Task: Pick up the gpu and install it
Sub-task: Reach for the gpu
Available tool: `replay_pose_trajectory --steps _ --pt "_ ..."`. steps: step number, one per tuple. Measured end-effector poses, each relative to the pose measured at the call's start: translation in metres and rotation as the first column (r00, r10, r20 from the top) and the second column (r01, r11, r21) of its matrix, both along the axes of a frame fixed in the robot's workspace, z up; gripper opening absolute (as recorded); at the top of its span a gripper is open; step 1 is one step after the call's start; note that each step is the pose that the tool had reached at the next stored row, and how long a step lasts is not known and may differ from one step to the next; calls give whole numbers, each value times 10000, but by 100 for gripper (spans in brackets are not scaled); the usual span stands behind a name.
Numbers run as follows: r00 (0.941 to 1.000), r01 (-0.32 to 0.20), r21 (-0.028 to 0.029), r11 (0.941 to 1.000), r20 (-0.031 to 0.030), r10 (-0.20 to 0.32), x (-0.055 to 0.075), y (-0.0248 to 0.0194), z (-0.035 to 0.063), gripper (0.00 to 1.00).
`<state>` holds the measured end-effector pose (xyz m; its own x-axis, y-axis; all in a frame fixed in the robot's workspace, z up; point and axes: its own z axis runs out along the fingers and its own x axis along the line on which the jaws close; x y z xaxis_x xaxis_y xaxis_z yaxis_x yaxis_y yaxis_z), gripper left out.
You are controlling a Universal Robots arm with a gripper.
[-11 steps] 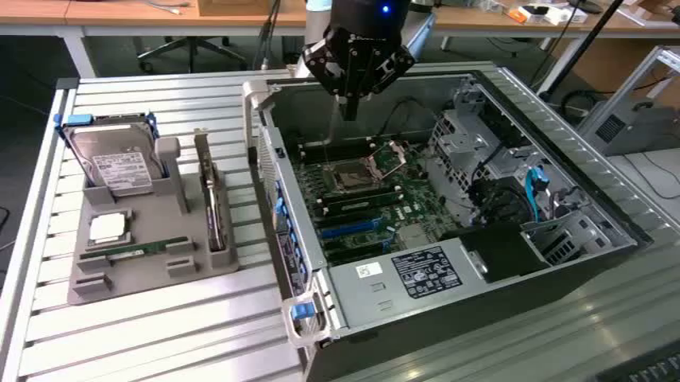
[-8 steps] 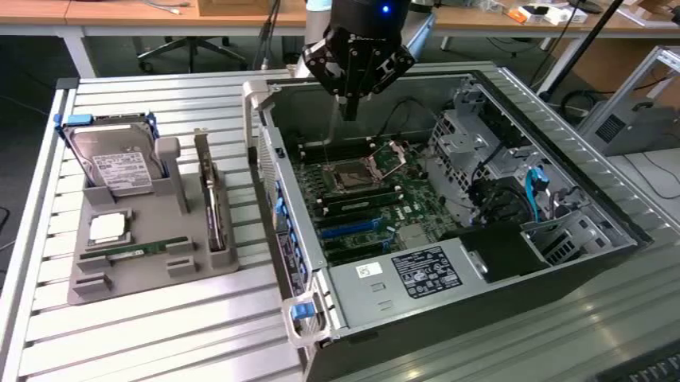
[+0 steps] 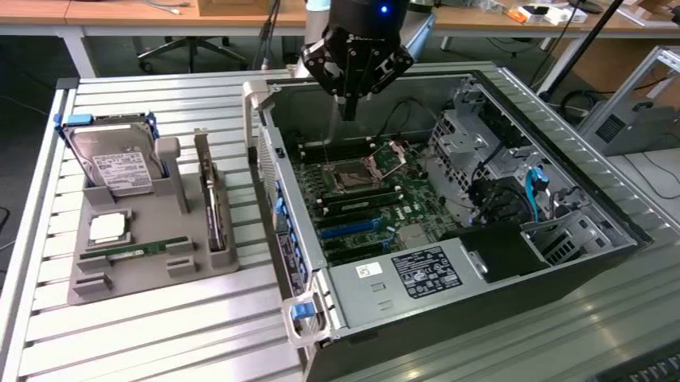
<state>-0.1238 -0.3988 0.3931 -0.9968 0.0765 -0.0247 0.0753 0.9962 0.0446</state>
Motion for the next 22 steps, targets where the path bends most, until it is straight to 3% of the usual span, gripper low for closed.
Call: replay_pose_trajectory --steps 7,22 --pt "10000 -2 -3 10000 -2 2 -106 2 1 11" --pt "10000 -2 -2 10000 -2 2 -495 17 -4 11"
